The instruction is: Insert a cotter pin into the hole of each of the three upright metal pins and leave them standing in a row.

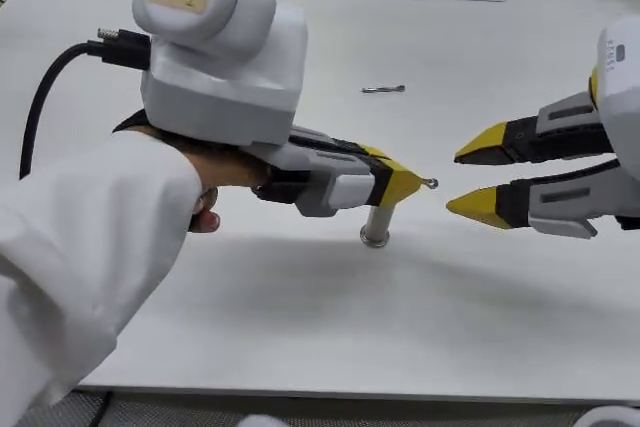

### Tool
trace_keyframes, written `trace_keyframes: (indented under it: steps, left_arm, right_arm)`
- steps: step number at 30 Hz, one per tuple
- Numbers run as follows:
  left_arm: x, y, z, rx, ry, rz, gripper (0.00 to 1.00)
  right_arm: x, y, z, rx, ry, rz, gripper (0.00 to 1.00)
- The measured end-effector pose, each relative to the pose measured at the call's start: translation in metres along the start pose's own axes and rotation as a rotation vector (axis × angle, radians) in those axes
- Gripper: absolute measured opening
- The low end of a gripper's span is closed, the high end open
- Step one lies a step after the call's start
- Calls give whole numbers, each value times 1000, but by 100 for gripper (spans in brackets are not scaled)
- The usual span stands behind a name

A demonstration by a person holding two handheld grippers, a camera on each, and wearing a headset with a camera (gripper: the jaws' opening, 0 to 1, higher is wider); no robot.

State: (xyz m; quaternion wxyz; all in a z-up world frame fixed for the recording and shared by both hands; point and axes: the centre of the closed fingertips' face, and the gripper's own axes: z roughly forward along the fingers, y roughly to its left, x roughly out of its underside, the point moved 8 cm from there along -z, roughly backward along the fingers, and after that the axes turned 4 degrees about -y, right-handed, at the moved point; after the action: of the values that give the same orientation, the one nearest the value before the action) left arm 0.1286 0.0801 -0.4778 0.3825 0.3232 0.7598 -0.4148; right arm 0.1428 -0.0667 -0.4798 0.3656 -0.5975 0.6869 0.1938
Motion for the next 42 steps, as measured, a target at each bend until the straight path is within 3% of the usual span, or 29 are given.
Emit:
trace_keyframes:
  steps: [1, 4, 7, 9, 10, 15, 22, 26, 31, 40, 42]
  left_arm:
    - [0, -1, -1, 3, 1, 10, 0]
    - [0, -3, -3, 19, 7, 134, 0]
    - [2, -4, -4, 23, 15, 204, 0]
    - [1, -4, -5, 53, 20, 271, 0]
    - [-1, -5, -6, 60, 4, 302, 0]
    - [-3, -19, -9, 104, -17, 380, 0]
    - [-2, -26, -7, 146, 1, 434, 0]
    - [-1, -27, -6, 165, 3, 431, 0]
    - [-1, -27, -7, 181, 6, 428, 0]
    - [6, -24, -6, 182, 28, 416, 0]
    - [5, -22, -4, 173, 6, 453, 0]
  right_arm:
    - [0, 1, 0, -17, -10, 23, 18]
    - [-1, 3, 0, -55, -26, 73, 18]
    - [-7, 8, 3, -93, -54, 127, 18]
    - [-7, 8, 3, -106, -64, 140, 17]
    - [-9, 10, 4, -116, -64, 142, 16]
    - [-12, 15, 4, -160, -74, 154, 11]
    - [-17, 22, 6, -217, -82, 133, 7]
    - [-18, 25, 7, -244, -95, 151, 1]
    - [-17, 30, 7, -267, -86, 125, 0]
    - [-19, 29, 2, -306, -73, 117, 0]
    - [-19, 29, 1, -303, -58, 120, 0]
